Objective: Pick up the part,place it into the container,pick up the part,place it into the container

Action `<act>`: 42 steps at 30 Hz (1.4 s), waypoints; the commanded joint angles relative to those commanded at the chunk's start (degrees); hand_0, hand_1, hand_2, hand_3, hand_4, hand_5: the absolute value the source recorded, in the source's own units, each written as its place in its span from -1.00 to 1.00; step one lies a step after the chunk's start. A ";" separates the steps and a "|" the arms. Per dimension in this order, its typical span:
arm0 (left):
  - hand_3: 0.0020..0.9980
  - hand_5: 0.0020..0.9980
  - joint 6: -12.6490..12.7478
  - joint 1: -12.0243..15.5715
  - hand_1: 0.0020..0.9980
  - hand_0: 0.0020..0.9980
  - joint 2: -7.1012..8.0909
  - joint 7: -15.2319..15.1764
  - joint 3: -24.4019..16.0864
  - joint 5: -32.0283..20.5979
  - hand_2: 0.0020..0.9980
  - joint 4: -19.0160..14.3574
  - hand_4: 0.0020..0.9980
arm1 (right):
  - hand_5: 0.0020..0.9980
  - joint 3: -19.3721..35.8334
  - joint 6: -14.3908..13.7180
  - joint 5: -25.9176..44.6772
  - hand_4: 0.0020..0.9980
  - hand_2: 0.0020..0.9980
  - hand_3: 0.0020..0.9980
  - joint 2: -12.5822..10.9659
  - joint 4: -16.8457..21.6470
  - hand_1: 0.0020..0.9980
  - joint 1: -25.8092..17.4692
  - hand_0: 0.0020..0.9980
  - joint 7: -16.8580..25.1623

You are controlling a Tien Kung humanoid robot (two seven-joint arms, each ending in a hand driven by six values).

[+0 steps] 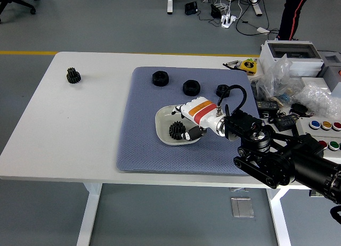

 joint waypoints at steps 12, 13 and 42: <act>0.13 0.09 -0.08 0.25 0.27 0.27 0.04 0.17 -0.41 0.68 0.25 0.00 0.29 | -0.18 2.35 0.82 -0.75 0.87 0.32 0.63 -0.99 1.02 -0.16 -0.03 -0.64 0.13; 0.13 0.09 -0.10 0.30 0.27 0.27 0.05 0.23 -0.50 0.83 0.25 -0.01 0.29 | -0.18 2.67 0.82 -0.79 0.87 0.32 0.63 -1.08 1.09 -0.16 -0.09 -0.64 0.13; 0.13 0.10 -0.30 0.91 0.28 0.26 -0.60 0.25 -0.76 0.80 0.25 0.26 0.28 | 0.16 39.10 1.25 19.10 1.00 0.50 0.63 -18.30 23.11 0.25 -20.90 -0.03 2.56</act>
